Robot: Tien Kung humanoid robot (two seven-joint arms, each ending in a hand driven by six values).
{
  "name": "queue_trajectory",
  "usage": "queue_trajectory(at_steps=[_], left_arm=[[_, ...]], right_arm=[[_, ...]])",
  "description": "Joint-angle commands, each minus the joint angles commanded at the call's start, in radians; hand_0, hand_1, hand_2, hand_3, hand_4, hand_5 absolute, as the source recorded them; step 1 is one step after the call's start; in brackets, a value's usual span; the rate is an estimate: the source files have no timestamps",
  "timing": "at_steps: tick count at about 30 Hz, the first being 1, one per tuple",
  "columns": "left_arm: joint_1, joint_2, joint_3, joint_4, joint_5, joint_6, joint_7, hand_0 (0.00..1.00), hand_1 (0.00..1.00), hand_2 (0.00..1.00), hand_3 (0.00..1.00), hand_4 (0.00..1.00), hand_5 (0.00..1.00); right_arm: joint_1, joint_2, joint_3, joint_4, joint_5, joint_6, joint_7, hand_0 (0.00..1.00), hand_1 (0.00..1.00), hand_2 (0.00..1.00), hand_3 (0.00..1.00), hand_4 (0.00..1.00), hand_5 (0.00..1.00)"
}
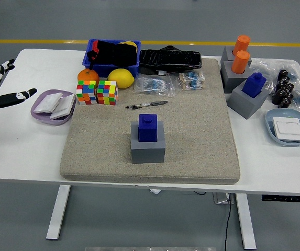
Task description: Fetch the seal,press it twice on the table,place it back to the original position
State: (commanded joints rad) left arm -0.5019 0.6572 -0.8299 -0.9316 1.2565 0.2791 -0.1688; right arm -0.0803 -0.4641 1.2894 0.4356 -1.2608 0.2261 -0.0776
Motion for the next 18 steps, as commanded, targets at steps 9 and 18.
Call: queue_trajectory(at_steps=[9,18], left_arm=[[0.028,0.016,-0.071,0.016,-0.015,-0.028,0.046,0.998,0.998,0.965,0.965,0.696,0.797],[0.035,0.024,-0.103,0.014,-0.009,-0.011,0.044,0.998,0.998,0.967,0.963,0.632,0.880]], right_arm=[[0.010,0.003,0.037,-0.004,-0.011,0.006,-0.007,0.795,0.701,0.669,0.674,0.855,0.504],[0.011,0.008,0.052,-0.006,-0.015,0.007,-0.011,0.795,0.701,0.669,0.674,0.855,0.503]])
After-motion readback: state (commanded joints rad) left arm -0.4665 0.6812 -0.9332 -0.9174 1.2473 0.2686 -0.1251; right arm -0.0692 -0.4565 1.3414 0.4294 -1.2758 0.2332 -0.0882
